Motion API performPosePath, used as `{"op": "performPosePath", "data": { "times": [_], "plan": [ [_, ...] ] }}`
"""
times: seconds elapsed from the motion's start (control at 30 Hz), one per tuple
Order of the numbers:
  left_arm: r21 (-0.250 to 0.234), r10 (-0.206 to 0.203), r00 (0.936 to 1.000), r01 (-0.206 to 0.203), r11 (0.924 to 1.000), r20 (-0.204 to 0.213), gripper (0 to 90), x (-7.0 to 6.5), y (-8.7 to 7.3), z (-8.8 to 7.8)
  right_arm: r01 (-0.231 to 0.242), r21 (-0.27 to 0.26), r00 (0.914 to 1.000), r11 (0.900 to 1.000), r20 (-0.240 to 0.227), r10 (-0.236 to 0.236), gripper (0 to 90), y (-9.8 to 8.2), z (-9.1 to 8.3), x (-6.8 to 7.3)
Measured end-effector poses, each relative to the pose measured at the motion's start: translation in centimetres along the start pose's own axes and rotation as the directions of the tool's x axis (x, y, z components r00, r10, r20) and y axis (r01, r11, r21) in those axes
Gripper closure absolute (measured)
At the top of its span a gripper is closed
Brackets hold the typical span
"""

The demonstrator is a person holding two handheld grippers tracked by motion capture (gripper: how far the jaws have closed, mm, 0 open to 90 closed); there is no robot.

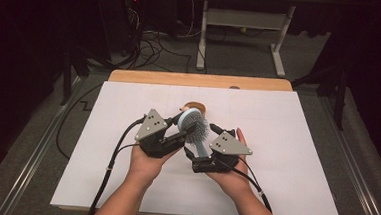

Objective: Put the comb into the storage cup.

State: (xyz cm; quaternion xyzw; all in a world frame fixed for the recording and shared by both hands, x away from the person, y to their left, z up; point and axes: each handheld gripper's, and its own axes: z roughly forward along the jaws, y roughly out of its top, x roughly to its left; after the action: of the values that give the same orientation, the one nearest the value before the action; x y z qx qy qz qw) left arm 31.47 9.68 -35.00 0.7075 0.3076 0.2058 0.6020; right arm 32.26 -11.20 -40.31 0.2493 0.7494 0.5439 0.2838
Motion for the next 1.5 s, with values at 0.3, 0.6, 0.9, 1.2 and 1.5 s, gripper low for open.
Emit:
{"op": "performPosePath", "data": {
  "times": [0.3, 0.6, 0.9, 1.2, 1.5],
  "plan": [
    [0.006, 0.007, 0.9997, -0.007, 1.0, -0.024, 57.8, 0.4, -0.2, -0.7, -0.002, -0.001, 1.0, 1.0, 0.004, 0.002, 0.1, -0.3, -0.3, -0.2],
    [0.005, 0.0, 0.9985, 0.001, 1.0, -0.054, 57.8, 1.5, -0.5, -1.6, -0.01, 0.004, 0.9999, 1.0, 0.003, 0.01, 0.2, -0.6, -0.4, -0.7],
    [-0.004, -0.003, 0.9972, 0.003, 1.0, -0.074, 57.8, 2.2, -0.5, -2.7, -0.006, 0.007, 1.0, 1.0, 0.005, 0.006, 0.2, -0.9, -0.5, -1.2],
    [0.0, -0.011, 0.9931, 0.011, 0.9999, -0.117, 57.7, 3.3, -0.9, -4.2, -0.012, 0.03, 0.9994, 0.999, 0.031, 0.011, 0.2, -1.9, -1.2, -2.2],
    [-0.018, -0.028, 0.988, 0.025, 0.9995, -0.152, 57.6, 4.7, -1.2, -6.0, -0.051, 0.046, 0.9959, 0.998, 0.076, 0.048, 0.2, -3.2, -2.7, -3.8]
  ]
}}
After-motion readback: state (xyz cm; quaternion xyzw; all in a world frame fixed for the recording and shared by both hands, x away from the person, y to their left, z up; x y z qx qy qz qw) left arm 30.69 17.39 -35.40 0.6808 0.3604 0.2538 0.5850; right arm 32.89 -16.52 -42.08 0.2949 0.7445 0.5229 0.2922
